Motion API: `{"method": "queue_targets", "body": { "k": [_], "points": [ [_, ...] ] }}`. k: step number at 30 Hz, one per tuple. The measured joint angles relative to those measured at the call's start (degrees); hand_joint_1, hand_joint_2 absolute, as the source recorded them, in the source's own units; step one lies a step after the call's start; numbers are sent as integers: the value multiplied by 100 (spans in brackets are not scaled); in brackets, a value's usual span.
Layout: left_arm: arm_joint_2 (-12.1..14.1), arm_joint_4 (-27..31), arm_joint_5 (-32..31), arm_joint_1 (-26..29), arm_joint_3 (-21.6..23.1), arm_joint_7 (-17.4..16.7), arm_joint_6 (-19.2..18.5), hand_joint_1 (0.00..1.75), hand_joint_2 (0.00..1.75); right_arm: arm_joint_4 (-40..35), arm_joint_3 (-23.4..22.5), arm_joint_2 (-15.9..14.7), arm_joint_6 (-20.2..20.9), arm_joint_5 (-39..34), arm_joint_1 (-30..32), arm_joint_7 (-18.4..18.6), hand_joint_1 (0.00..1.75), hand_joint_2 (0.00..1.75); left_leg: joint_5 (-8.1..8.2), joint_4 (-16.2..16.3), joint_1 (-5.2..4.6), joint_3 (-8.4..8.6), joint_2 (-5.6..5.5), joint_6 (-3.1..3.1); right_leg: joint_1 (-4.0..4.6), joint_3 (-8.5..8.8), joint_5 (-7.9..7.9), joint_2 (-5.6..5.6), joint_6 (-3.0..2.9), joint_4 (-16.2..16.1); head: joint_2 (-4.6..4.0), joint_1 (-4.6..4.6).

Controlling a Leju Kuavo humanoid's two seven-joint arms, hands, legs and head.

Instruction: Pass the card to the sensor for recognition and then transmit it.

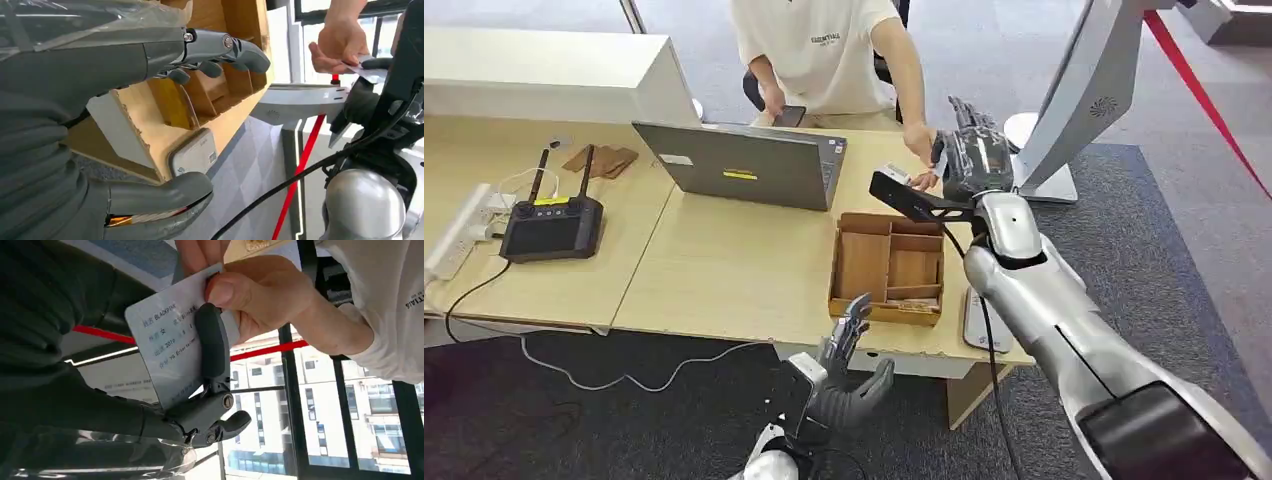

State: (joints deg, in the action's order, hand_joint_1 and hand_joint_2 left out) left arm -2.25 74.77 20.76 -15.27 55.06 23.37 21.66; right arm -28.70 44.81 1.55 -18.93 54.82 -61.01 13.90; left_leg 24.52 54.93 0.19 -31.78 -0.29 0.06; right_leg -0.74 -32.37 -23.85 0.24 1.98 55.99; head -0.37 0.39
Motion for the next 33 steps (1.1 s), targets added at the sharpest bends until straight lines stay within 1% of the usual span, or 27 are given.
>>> {"method": "queue_targets", "body": {
  "k": [4,7,15,16,28,30,33],
  "points": [
    [-7,-59,59,-31,37,7,-15,0,175,101,37,2,-57,-7,-7,0,0,175,3,0,0,0,3,-2,0,-2,-1,1,0,0,0,2],
    [-9,-103,101,-55,77,31,-4,0,175,164,68,2,-260,-85,-8,-4,0,175,3,0,0,1,4,-2,0,-2,-1,1,0,0,0,2],
    [-4,-146,142,-52,98,68,208,0,175,107,57,-9,-1014,-778,29,-474,0,175,-2,0,0,8,4,-2,1,2,2,2,0,3,0,2],
    [-4,-146,142,-48,96,68,216,0,175,83,48,-13,-1056,-813,49,-505,0,175,-2,0,0,9,4,-2,1,3,2,2,0,3,0,2],
    [0,-146,142,-45,96,68,225,0,175,-55,-42,-33,-1102,-892,145,-562,0,175,-2,0,0,8,4,-2,1,3,2,2,0,2,0,2],
    [4,-146,133,-38,96,68,337,0,175,-94,-68,-35,-1186,-1142,176,-725,0,175,-2,0,0,8,4,-2,1,4,2,2,0,3,0,2],
    [44,-133,79,21,81,68,533,0,175,-386,-179,-48,-1340,-1891,398,-1020,0,175,-2,0,1,11,4,-2,2,6,2,2,0,2,0,2]
  ]
}}
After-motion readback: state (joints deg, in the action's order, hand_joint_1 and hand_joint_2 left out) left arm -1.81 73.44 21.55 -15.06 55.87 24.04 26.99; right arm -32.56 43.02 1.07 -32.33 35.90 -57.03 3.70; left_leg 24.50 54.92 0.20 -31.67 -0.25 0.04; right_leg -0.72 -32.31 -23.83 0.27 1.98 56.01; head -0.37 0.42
